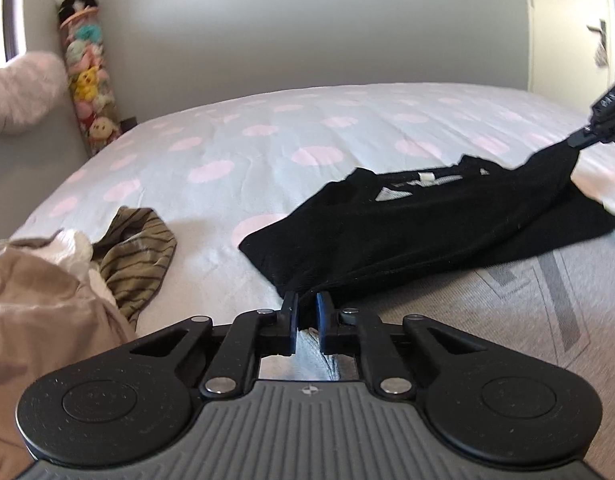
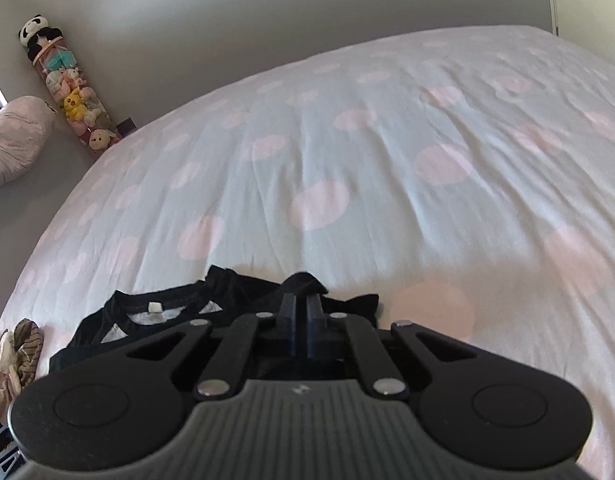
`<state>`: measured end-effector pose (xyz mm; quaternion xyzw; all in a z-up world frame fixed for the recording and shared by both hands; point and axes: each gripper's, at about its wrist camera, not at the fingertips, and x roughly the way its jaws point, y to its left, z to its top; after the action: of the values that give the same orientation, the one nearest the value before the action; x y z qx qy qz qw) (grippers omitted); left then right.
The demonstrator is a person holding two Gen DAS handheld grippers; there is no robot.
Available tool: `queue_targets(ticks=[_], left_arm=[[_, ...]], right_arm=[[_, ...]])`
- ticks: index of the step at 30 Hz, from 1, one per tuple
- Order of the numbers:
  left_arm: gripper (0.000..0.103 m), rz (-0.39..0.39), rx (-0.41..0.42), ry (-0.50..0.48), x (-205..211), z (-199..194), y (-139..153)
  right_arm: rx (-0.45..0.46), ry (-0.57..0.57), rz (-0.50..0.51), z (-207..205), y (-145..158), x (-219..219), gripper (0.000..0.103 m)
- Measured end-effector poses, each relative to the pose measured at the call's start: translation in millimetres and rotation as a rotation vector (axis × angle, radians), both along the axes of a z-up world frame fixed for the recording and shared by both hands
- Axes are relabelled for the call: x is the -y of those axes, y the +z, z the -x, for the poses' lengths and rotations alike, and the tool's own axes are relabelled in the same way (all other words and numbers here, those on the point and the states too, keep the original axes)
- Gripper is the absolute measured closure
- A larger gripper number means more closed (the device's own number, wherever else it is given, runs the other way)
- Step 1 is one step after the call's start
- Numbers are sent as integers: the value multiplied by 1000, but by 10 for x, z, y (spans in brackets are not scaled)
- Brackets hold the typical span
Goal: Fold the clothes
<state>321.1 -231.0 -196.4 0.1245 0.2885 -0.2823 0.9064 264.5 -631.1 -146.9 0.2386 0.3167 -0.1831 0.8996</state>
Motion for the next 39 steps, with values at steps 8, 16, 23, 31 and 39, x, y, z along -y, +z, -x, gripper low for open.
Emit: queue_targets(ticks=[8, 16, 23, 31, 39], left_arm=[[103, 105, -113, 149, -409, -256, -28], [98, 183, -169, 94, -419, -254, -16], [61, 151, -214, 21, -158, -174, -125], [91, 192, -244, 22, -163, -235, -200], [96, 204, -223, 64, -295, -267, -105]], right_arm=[[-109, -34, -42, 331, -353, -118, 98], [-121, -7, -69, 503, -529, -83, 78], [-82, 26, 21, 236, -328, 90, 74], [-150, 107, 85, -119, -553, 11, 102], [-124, -15, 147, -135, -467, 235, 103]])
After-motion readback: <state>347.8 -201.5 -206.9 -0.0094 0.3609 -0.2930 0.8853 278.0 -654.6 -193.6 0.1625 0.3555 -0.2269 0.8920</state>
